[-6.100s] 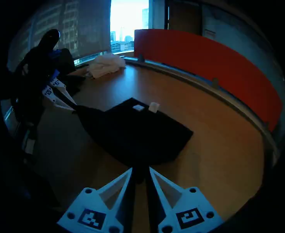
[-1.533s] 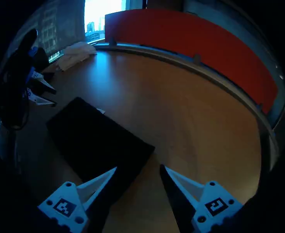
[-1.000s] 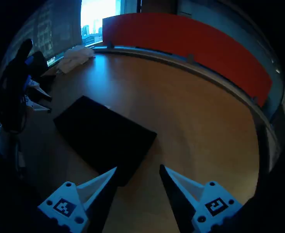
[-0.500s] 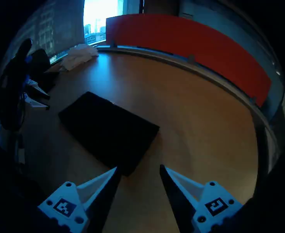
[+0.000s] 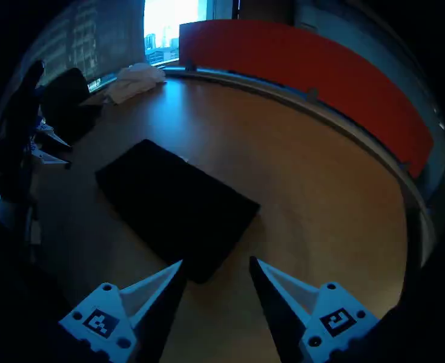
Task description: Fold towel
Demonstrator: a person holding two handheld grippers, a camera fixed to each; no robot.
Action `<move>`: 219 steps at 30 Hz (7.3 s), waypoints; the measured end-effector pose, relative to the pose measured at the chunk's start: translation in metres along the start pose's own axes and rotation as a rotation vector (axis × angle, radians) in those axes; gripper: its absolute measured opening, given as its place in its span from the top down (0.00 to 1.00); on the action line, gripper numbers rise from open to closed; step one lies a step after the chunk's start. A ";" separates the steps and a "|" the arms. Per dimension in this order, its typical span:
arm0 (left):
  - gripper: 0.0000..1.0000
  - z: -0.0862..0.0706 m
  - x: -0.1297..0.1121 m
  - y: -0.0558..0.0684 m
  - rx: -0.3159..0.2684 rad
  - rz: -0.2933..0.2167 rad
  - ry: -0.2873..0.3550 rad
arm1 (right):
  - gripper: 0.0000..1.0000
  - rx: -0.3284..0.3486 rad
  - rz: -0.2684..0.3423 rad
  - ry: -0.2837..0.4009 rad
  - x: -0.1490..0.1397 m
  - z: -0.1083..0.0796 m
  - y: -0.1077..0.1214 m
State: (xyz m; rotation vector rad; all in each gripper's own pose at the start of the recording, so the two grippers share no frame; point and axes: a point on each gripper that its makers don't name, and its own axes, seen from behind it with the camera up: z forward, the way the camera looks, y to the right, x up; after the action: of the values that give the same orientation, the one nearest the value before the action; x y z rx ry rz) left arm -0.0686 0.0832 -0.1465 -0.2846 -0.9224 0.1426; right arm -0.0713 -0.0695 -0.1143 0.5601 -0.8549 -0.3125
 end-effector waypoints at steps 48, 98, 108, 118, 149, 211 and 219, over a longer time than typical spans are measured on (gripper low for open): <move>0.30 -0.044 -0.057 -0.002 0.072 -0.136 -0.022 | 0.57 0.169 -0.194 -0.131 -0.043 0.031 -0.015; 0.30 -0.056 -0.048 -0.004 0.077 -0.146 0.016 | 0.97 0.079 -0.242 -0.006 0.020 -0.006 0.014; 0.30 -0.066 -0.048 -0.009 0.098 -0.144 0.049 | 0.97 0.083 -0.302 0.034 0.051 -0.009 0.005; 0.30 -0.079 -0.043 -0.007 0.102 -0.136 0.094 | 0.97 0.098 -0.400 0.073 0.089 -0.012 -0.010; 0.30 -0.127 -0.060 -0.022 0.180 -0.232 0.140 | 0.97 0.332 -0.592 0.085 0.134 0.056 -0.142; 0.30 -0.130 -0.063 -0.019 0.166 -0.214 0.142 | 0.37 0.253 -0.430 -0.083 0.020 0.059 -0.110; 0.30 -0.129 -0.063 -0.019 0.164 -0.216 0.140 | 0.42 0.256 -0.398 -0.116 0.005 0.063 -0.110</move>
State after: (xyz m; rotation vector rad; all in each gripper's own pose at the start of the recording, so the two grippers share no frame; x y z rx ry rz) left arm -0.0030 0.0266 -0.2628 -0.0415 -0.7913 -0.0016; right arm -0.1223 -0.1827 -0.1421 0.9621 -0.8985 -0.6072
